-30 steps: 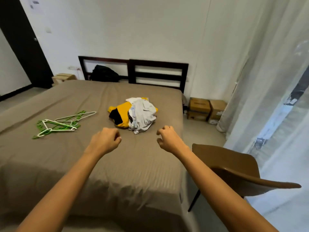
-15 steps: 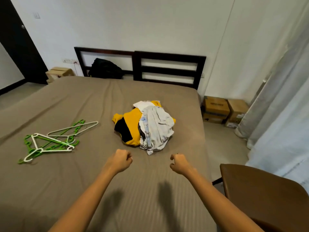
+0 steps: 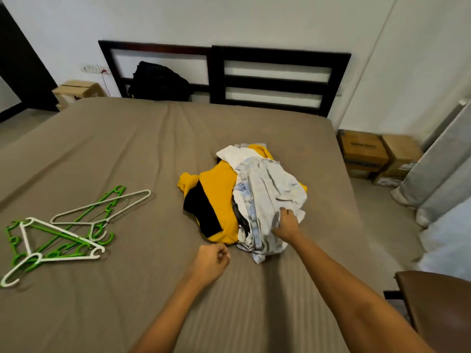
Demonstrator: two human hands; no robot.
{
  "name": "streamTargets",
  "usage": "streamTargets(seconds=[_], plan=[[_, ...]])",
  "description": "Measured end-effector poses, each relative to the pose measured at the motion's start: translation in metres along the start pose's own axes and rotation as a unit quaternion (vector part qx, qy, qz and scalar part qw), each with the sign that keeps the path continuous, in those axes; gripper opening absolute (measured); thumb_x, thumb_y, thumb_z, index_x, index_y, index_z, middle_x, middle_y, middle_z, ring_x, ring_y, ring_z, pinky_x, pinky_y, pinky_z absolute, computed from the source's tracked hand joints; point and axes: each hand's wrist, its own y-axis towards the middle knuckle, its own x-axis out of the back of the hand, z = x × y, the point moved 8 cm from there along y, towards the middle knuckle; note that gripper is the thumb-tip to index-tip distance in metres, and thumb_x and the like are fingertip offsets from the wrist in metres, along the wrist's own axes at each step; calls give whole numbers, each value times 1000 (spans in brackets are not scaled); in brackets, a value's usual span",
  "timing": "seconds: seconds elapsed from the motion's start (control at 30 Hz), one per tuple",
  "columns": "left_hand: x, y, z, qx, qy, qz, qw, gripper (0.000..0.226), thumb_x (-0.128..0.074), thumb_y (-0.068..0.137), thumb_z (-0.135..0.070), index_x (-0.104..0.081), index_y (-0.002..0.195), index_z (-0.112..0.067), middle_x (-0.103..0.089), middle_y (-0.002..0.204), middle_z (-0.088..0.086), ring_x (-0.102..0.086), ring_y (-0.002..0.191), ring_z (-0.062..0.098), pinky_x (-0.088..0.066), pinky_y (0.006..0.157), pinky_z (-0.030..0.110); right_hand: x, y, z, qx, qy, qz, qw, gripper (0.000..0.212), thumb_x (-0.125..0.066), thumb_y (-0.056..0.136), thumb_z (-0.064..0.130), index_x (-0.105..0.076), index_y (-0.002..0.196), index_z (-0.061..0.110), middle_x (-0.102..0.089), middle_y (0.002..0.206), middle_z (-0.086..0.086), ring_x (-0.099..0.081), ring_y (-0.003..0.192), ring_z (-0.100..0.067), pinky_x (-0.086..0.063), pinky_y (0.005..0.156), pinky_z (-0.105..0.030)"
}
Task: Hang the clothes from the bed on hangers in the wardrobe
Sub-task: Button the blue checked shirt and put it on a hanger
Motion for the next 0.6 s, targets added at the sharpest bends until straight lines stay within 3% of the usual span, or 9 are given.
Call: streamTargets(seconds=[0.07,0.17,0.23,0.3,0.33,0.37,0.47,0.53,0.6], plan=[[-13,15,19,-4,-19,11,1000,15,-55,90,-24,-58,79,-15,-58,66,-3,-51,58,12,-35,55,13,-2,31,8,-4,28,-40,999,83,-73,79,34,-27,138,0,-36,136,-23,-38,125,-40,-36,99,-41],[-28,33,47,3,-25,22,999,11,-54,89,-30,-53,78,-29,-57,69,-11,-52,62,3,-44,63,23,-8,63,14,-62,23,-90,994,84,-74,76,42,-28,136,4,-35,135,-20,-35,124,-41,-37,97,-47],[-32,40,60,12,-27,23,999,9,-53,90,-29,-52,82,-32,-56,72,-14,-52,64,1,-40,60,15,-9,74,16,-83,26,-134,987,66,-71,80,31,-35,130,5,-40,129,-20,-42,118,-40,-41,91,-46],[-32,45,67,23,-51,18,998,9,-53,91,-25,-52,85,-30,-58,77,-13,-53,65,-2,-37,59,9,-4,71,21,-32,111,-210,971,25,-59,84,13,-49,106,4,-55,101,-17,-55,95,-37,-45,74,-40],[-30,46,69,28,-69,14,997,9,-53,91,-22,-53,85,-29,-59,77,-12,-54,66,-2,-38,60,10,0,62,22,5,188,-237,953,7,-54,84,8,-50,89,6,-55,82,-10,-56,79,-31,-42,65,-35],[-28,48,69,36,-91,11,995,10,-54,91,-19,-54,85,-27,-59,75,-11,-54,65,-2,-38,60,11,4,50,22,36,254,-253,933,4,-50,83,8,-48,79,8,-51,69,-2,-52,67,-21,-38,61,-31],[-21,58,64,64,-180,11,982,8,-56,91,-15,-55,98,-18,-57,79,-4,-53,66,0,-39,60,12,28,8,21,87,430,-236,867,13,-50,87,8,-51,76,15,-51,67,10,-46,62,1,-37,61,-19],[-15,68,55,63,-214,20,975,35,-63,88,-18,-46,119,-16,-55,106,2,-59,86,10,-45,72,18,54,-18,14,77,532,-206,818,23,-45,93,-5,-52,79,13,-57,66,14,-48,60,4,-40,59,-15],[-8,80,36,37,-212,26,976,66,-69,84,-22,-30,137,-20,-44,124,1,-53,104,17,-45,82,28,87,-42,13,85,596,-167,781,22,-39,94,-5,-50,81,9,-59,61,15,-49,54,2,-41,52,-13]])
